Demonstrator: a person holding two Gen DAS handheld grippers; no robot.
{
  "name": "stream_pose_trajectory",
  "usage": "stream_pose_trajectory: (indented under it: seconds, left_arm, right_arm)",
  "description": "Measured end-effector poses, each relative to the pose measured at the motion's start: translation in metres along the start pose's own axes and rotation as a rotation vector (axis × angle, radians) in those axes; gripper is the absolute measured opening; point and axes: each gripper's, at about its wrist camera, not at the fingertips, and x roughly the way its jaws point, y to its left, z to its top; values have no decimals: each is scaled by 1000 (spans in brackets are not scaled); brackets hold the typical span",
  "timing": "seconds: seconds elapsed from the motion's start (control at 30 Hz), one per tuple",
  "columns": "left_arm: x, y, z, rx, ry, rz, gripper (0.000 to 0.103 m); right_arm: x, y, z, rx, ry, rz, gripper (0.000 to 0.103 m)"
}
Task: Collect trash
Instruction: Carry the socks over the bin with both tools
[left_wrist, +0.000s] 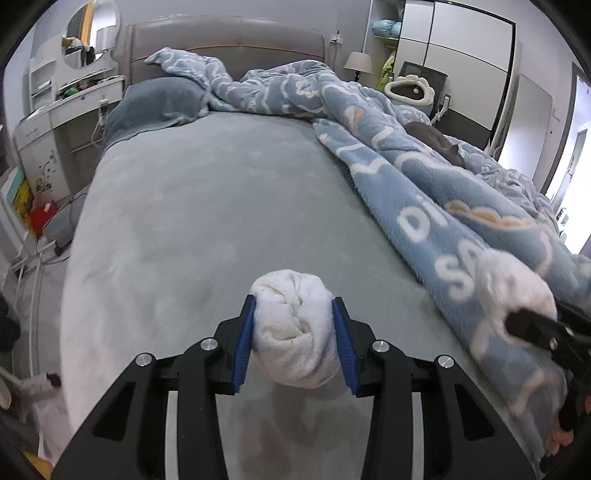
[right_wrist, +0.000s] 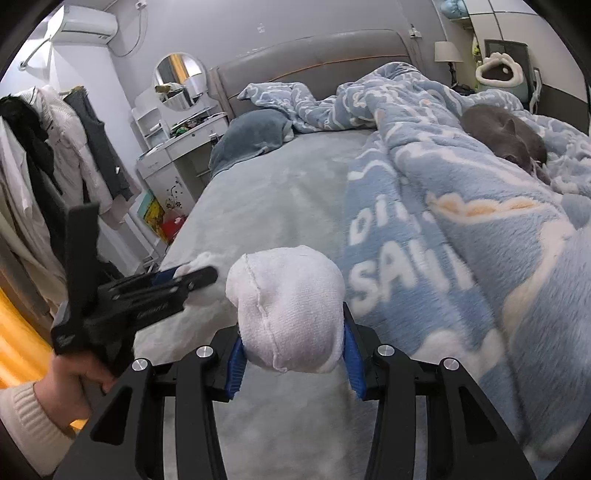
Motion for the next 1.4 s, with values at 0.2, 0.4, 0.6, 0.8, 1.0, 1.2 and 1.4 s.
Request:
stream_pose_trajectory:
  seconds: [0.2,0.4,0.6,0.8,1.0,1.2,1.4]
  left_arm:
    - [-49,8,-35,-13,7,26,43]
    - [-99,24,-69,-52,-10,67,43]
    - [-139,50,-96,-103,-23,107,43]
    - [-165,80,-126,-178,-24,137,43]
    - [-177,102,-148,-192,13,183,43]
    - [-182,136,-167,-253,66,225,43]
    - [-187,159,-182,-250,124,263,44]
  right_arm:
    - [-9,25,-8,-6,-3,13,45]
    - [-25,47,-24,-18,-4,19,45]
    - [-38,74,-45,-14,-2,41,45]
    - [-46,111,-66,-34,4,72,45]
    - [-48,139,-83,-55,23,93,45]
    - [-42,168,-94,-90,49,114,45]
    - [-30,198,-102,-123,73,152,45]
